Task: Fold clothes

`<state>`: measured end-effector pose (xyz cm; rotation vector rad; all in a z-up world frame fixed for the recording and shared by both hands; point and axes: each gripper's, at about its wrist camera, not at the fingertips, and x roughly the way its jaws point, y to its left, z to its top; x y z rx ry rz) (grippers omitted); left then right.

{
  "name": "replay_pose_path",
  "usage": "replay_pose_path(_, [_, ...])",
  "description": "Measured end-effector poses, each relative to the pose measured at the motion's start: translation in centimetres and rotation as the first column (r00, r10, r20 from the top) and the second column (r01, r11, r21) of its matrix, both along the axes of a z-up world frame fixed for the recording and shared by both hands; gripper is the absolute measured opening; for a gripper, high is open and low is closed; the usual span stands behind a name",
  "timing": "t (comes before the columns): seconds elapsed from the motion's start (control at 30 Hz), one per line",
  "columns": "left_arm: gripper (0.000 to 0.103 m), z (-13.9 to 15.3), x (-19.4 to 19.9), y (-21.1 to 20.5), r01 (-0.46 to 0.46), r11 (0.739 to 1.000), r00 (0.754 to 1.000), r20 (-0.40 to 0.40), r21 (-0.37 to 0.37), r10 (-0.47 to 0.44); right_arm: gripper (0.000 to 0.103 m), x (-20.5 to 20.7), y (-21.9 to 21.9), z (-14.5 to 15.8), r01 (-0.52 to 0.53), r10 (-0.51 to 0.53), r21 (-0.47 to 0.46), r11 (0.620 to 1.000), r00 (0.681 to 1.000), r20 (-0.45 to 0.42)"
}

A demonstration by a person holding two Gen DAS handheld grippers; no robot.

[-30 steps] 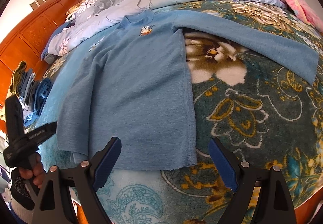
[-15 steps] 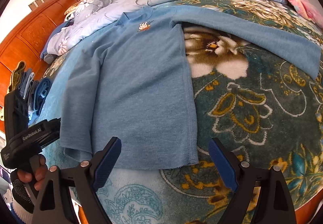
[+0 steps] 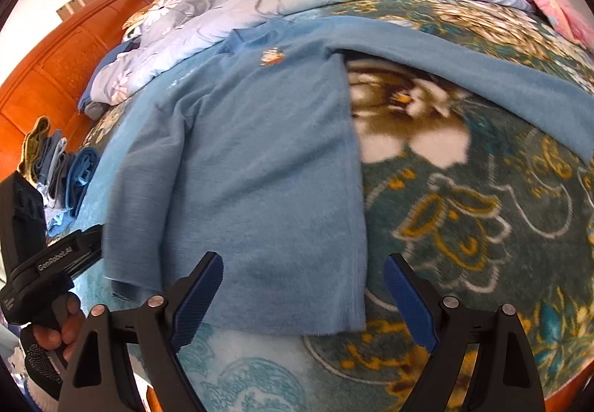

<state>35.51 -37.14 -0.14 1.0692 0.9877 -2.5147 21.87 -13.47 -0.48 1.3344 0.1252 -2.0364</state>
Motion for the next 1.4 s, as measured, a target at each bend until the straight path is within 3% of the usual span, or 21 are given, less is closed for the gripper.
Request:
replay_pose_path(0.23, [0.009, 0.5, 2.9, -3.4, -0.054, 0.996, 0.998, 0.037, -0.066, 0.057, 0.088, 0.0, -1.9, -1.2, -0.025, 0.025, 0.043, 0.999, 1.000, -0.006])
replay_pose_path(0.33, [0.009, 0.5, 3.3, -4.3, -0.071, 0.992, 0.996, 0.047, -0.104, 0.076, 0.077, -0.2, -1.5, -1.3, -0.008, 0.009, 0.053, 0.999, 1.000, -0.013])
replay_pose_path(0.43, [0.008, 1.2, 3.2, -5.3, -0.076, 0.978, 0.994, 0.066, -0.195, 0.091, 0.051, -0.6, -0.7, -1.3, 0.016, -0.015, 0.074, 0.997, 1.000, -0.012])
replay_pose_path(0.5, [0.008, 2.1, 2.8, -6.2, -0.069, 0.953, 0.991, 0.089, -0.296, 0.100, 0.027, -1.1, 0.1, -1.3, 0.025, -0.024, 0.082, 0.996, 1.000, -0.008])
replay_pose_path(0.57, [0.008, 3.0, 2.2, -7.3, -0.064, 0.918, 0.988, 0.107, -0.391, 0.114, 0.012, -1.5, 0.9, -1.4, 0.034, -0.034, 0.082, 0.996, 0.999, 0.005])
replay_pose_path(0.67, [0.008, 4.4, 1.4, -9.4, -0.069, 0.862, 0.982, 0.119, -0.502, 0.148, 0.010, -2.1, 1.8, -1.8, 0.053, -0.055, 0.052, 0.997, 0.998, 0.043])
replay_pose_path(0.87, [0.008, 6.9, 0.0, -13.2, -0.131, 0.730, 0.960, 0.099, -0.671, 0.263, 0.010, -1.9, 1.5, -1.9, 0.039, -0.041, 0.074, 0.996, 0.999, 0.026])
replay_pose_path(1.07, [0.008, 7.8, -1.1, -19.1, -0.233, 0.681, 0.910, 0.092, -0.694, 0.405, 0.011, -2.2, 1.4, -2.0, 0.037, -0.039, 0.068, 0.997, 0.998, 0.040])
replay_pose_path(1.2, [0.009, 7.2, -1.6, -23.0, -0.280, 0.689, 0.871, 0.125, -0.669, 0.476, 0.011, -2.2, 1.2, -2.1, 0.034, -0.037, 0.071, 0.997, 0.998, 0.041])
replay_pose_path(1.33, [0.011, 5.9, -1.5, -24.3, -0.284, 0.763, 0.865, 0.188, -0.581, 0.465, 0.011, -2.3, 1.2, -2.0, 0.033, -0.036, 0.070, 0.997, 0.998, 0.043])
replay_pose_path(1.37, [0.014, 5.6, -1.2, -24.2, -0.286, 0.781, 0.870, 0.191, -0.555, 0.455, 0.011, -2.3, 1.2, -2.1, 0.033, -0.036, 0.071, 0.997, 0.998, 0.043])
replay_pose_path(1.4, [0.024, 5.3, -0.8, -23.9, -0.288, 0.798, 0.875, 0.193, -0.529, 0.444, 0.011, -2.3, 1.2, -2.0, 0.033, -0.036, 0.070, 0.997, 0.998, 0.044])
